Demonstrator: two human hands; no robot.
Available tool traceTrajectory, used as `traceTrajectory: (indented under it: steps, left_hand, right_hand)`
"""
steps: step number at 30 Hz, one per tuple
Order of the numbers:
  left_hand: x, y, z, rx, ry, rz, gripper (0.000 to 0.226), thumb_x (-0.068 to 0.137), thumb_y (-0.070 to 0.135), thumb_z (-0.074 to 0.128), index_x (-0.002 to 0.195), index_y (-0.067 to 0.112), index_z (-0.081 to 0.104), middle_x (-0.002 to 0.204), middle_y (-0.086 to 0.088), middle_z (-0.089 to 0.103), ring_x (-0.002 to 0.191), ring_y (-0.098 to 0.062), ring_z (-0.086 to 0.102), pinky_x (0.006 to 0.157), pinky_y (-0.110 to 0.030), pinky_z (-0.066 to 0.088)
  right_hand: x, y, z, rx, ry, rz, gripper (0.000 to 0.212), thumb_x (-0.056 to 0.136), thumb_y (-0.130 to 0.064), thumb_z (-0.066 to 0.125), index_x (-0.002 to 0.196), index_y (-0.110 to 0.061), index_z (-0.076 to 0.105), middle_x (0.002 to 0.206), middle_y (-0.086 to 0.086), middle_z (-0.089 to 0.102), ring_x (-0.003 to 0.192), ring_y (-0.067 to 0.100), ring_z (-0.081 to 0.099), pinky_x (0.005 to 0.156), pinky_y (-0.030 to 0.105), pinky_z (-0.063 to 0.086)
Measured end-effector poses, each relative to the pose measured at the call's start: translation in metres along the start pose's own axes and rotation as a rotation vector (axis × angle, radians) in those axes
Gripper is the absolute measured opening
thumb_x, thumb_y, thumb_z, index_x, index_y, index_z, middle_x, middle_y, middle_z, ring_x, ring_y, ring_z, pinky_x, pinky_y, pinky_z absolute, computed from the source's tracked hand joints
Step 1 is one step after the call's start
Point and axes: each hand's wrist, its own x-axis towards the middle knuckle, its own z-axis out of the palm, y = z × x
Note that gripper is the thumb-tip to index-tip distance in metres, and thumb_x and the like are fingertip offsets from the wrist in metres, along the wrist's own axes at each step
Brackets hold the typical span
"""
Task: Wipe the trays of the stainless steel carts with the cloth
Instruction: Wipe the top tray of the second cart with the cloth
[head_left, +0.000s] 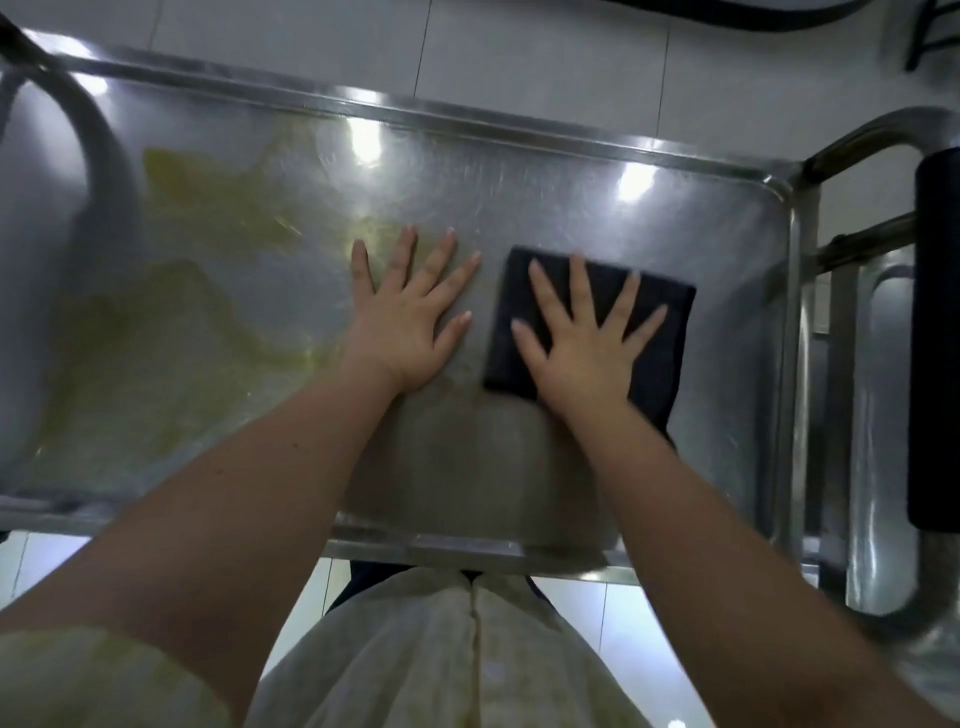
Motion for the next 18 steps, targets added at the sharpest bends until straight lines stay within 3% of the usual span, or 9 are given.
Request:
traceTrajectory:
  steps: [4, 8, 11, 18]
  left_hand:
    - [0.002, 0.0, 0.001, -0.007, 0.003, -0.016, 0.063, 0.096, 0.064, 0.012, 0.154, 0.044, -0.002, 0.164, 0.007, -0.008, 0.15, -0.029, -0.007, 0.112, -0.068, -0.006]
    - [0.002, -0.002, 0.002, -0.008, 0.008, -0.052, 0.069, 0.094, 0.067, 0.014, 0.154, 0.041, -0.005, 0.164, 0.008, -0.006, 0.15, -0.029, -0.007, 0.113, -0.066, -0.009]
    - [0.004, -0.001, 0.003, 0.001, 0.011, -0.054, 0.067, 0.093, 0.069, 0.013, 0.154, 0.045, -0.004, 0.164, 0.009, -0.005, 0.151, -0.029, -0.007, 0.112, -0.064, -0.013]
    - [0.005, 0.001, 0.004, 0.027, 0.014, -0.043, 0.068, 0.093, 0.07, 0.012, 0.154, 0.044, -0.004, 0.165, 0.008, -0.005, 0.15, -0.029, -0.006, 0.111, -0.061, -0.016]
  right_hand:
    - [0.102, -0.02, -0.021, 0.005, 0.001, 0.102, 0.064, 0.09, -0.072, 0.013, 0.148, -0.054, -0.005, 0.164, -0.012, -0.007, 0.144, 0.047, -0.016, 0.102, 0.076, -0.014]
    - [0.114, -0.032, -0.022, 0.017, 0.006, 0.087, 0.065, 0.089, -0.073, 0.011, 0.149, -0.052, -0.004, 0.163, -0.012, -0.007, 0.144, 0.048, -0.015, 0.101, 0.075, -0.018]
    - [0.107, 0.01, -0.025, -0.019, 0.007, 0.029, 0.067, 0.087, -0.076, 0.012, 0.148, -0.056, -0.003, 0.163, -0.016, -0.005, 0.146, 0.042, -0.014, 0.104, 0.07, -0.019]
    - [0.095, 0.144, -0.048, -0.018, 0.017, 0.334, 0.068, 0.086, -0.076, 0.014, 0.149, -0.055, 0.003, 0.163, -0.014, 0.0, 0.148, 0.039, -0.007, 0.113, 0.066, -0.008]
